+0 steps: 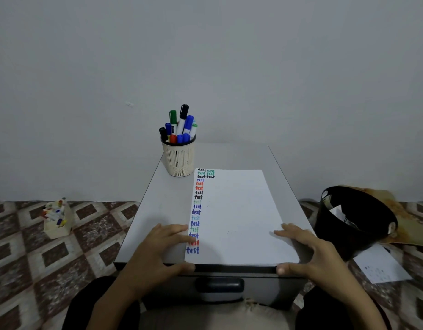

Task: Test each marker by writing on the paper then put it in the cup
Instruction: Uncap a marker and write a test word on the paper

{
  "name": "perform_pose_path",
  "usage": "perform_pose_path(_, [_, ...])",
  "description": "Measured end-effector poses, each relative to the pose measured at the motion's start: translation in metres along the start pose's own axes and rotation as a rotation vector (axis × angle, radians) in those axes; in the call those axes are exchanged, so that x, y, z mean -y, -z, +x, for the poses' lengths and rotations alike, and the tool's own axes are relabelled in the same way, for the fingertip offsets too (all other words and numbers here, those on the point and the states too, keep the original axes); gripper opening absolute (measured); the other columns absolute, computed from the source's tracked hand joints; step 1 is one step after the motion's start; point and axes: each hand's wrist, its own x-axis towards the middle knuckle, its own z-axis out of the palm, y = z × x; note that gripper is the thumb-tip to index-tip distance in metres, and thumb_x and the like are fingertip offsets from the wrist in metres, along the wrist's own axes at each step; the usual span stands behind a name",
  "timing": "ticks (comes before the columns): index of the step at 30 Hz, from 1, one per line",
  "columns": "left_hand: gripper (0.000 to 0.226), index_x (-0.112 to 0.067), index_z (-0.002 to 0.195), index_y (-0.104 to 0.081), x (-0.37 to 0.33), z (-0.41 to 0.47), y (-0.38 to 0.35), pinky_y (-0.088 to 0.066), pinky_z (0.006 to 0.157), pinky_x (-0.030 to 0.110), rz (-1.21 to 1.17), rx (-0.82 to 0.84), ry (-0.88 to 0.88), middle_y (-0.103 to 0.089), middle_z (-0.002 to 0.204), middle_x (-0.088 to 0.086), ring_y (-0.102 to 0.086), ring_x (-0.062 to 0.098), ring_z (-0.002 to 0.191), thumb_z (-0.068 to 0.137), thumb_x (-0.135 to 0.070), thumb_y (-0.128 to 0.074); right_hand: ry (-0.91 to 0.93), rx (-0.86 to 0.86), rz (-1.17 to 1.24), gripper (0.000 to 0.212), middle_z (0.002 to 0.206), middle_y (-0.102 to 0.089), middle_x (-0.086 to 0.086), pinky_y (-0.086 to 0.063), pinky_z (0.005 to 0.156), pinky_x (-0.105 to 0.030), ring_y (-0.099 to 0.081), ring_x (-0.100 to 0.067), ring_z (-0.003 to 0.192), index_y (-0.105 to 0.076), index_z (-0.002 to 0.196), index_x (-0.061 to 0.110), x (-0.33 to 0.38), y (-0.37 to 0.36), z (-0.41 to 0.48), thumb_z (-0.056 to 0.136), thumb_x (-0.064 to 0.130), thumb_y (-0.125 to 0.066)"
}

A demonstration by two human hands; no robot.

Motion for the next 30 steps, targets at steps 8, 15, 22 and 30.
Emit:
perform_pose_path(8, [0.040,-0.043,0.101,-0.068,0.001,0.001,0.000,-0.028,0.110,0.037,-0.016,-0.021,-0.014,-0.054,0.124,-0.029,-0.046,-0.005,0.119,0.064,-0.058,-0.071,0.001,-0.030,0.047,0.058,0.136,-0.050,0.013,-0.019,0.118,-0.029,-0.031,0.019,0.126,-0.069,0.089,0.058,-0.009,-0.002,0.004,0.036,0.082,-0.071])
perform_pose_path(15, [0.040,-0.039,0.098,-0.071,0.004,0.010,-0.001,-0.039,0.094,0.010,-0.052,-0.057,0.057,-0.061,0.115,-0.025,-0.050,-0.003,0.112,0.063,-0.057,-0.069,0.007,-0.031,0.029,0.049,0.135,-0.049,0.013,-0.018,0.116,-0.023,-0.033,0.025,0.116,-0.068,0.087,0.059,-0.008,-0.004,0.019,0.042,0.077,-0.073])
perform_pose_path(22, [0.044,-0.039,0.103,-0.067,0.018,0.039,-0.002,-0.037,0.094,0.016,0.014,-0.090,0.105,-0.058,0.115,-0.025,-0.047,-0.009,0.111,0.064,-0.058,-0.060,0.002,-0.025,-0.067,0.036,0.141,-0.050,0.002,-0.015,0.116,-0.022,-0.043,-0.004,0.132,-0.071,0.105,0.036,-0.008,-0.009,0.055,0.070,0.037,-0.080])
perform_pose_path(30, [0.052,-0.027,0.105,-0.070,0.027,0.060,-0.001,-0.034,0.087,0.003,0.064,-0.139,0.076,-0.058,0.109,-0.028,-0.049,-0.010,0.108,0.065,-0.058,-0.057,-0.028,-0.048,-0.035,0.035,0.140,-0.052,0.002,-0.014,0.113,-0.018,-0.043,-0.001,0.128,-0.072,0.107,0.031,-0.010,-0.012,0.076,0.073,0.033,-0.080])
